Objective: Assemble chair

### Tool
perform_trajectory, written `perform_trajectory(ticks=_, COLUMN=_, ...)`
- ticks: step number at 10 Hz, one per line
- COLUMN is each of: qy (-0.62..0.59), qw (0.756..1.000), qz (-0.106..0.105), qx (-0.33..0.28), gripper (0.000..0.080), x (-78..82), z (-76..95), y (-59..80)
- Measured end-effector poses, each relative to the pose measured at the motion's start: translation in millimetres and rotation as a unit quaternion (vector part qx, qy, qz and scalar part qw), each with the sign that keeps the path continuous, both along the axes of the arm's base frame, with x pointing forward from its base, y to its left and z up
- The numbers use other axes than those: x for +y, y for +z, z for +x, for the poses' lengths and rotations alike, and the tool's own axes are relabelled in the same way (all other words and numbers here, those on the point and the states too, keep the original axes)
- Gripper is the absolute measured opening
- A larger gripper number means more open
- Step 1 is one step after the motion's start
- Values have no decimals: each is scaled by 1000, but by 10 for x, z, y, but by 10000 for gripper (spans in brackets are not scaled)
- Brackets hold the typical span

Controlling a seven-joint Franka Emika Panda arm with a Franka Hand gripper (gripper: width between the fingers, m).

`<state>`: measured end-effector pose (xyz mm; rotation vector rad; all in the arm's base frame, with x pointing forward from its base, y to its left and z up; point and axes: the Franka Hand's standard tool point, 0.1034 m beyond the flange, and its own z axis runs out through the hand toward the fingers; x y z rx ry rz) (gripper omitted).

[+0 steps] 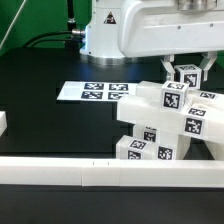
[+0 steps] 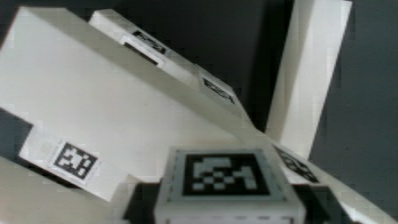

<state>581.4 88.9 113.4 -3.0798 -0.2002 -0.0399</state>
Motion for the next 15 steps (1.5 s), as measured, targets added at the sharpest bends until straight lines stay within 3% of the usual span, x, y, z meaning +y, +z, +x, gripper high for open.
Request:
perform_trajectory(ticks=5, qy=-185, qw=983, qz=11, qx=9, gripper=271, x=10, z=-1, y=-1)
perform_trajectory(ticks=10, qy=-417, qw=908, qz=34, qx=32, gripper=271, x=10, z=-6, y=-3)
perform_trajectory(ticks=11, qy=-423, qw=905, qz=35, qx=32, gripper=351, x=15, z=-8, y=-6)
perform_trajectory(ticks=12, qy=-412, qw=910, qz=34, qx=32, gripper=490, x=14, z=-9, y=-8)
perform_trajectory(ticks=13, qy=-398, qw=916, qz=32, qx=31, gripper=490, x=19, z=-11, y=-5)
perform_trajectory(ticks=14, qy=-378, qw=925, qz=25, qx=33, gripper=618, x=52, z=-5, y=20)
perform_trajectory(ticks=15, qy=-346, qw=937, qz=26, qx=29, gripper=618, x=52, z=4, y=21)
